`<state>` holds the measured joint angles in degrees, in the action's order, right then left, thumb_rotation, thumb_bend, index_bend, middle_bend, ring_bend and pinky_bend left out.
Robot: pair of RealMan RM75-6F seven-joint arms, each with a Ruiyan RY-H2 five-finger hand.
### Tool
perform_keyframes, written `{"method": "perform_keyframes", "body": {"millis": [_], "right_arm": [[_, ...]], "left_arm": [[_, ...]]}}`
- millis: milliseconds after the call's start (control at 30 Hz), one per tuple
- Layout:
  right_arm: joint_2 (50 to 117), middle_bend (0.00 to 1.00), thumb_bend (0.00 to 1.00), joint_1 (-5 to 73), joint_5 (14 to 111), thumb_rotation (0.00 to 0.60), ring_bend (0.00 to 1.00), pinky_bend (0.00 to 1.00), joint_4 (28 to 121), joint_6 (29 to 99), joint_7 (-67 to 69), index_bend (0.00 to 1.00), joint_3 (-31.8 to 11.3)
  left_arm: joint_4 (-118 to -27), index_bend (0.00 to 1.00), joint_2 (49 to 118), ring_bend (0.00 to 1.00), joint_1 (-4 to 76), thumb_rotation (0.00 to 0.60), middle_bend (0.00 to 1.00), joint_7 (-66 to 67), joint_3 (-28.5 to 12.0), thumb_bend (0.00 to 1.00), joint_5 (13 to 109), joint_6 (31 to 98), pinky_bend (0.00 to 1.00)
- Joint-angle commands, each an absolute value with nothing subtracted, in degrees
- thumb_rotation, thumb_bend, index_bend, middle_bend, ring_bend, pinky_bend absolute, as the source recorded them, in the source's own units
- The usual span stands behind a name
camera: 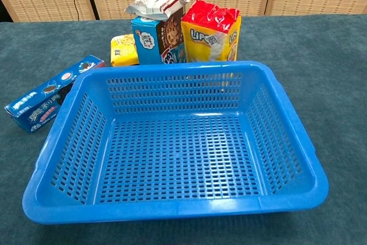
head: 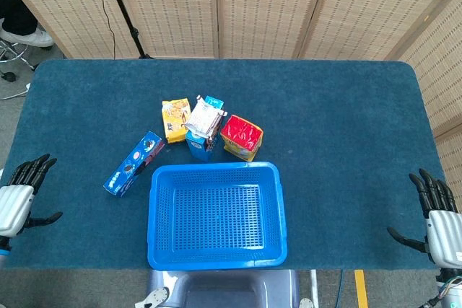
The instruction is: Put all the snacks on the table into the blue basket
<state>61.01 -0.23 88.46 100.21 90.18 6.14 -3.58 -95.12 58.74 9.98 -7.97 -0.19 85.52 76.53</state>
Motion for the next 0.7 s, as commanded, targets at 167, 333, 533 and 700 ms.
{"method": "perform_keyframes", "body": {"millis": [167,333,533,700], "right_arm": [[61.0,0.00,0.00,-0.2,88.6,0.600,0.00,0.00,100.2,90.2,6.1,0.00,-3.5],[61.1,0.00,0.00,-0.1,88.6,0.600,0.00,0.00,100.4,89.9,5.7,0.00,-3.4],[60.9,0.00,0.00,-0.2,88.7,0.600,0.00,0.00,101.1,90.3,5.5,0.00,-3.6],[60.7,0.00,0.00,0.0,87.9,0.600,0.00,0.00,100.6,89.5,6.1,0.00,-3.6]], "left_arm": [[-95.0,0.00,58.8,0.00,10.1,0.600,0.00,-7.9,-0.3,0.12,85.2,76.3,0.02],[-93.6,0.00,59.9,0.00,11.4,0.600,0.00,-9.4,-1.2,0.12,83.5,73.8,0.02],[-90.7,0.00,62.1,0.00,14.7,0.600,0.00,-16.3,-1.8,0.11,84.2,68.9,0.02],[-87.1,0.00,65.5,0.00,17.8,0.600,0.00,-21.1,-2.7,0.10,84.0,64.7,0.02]]}}
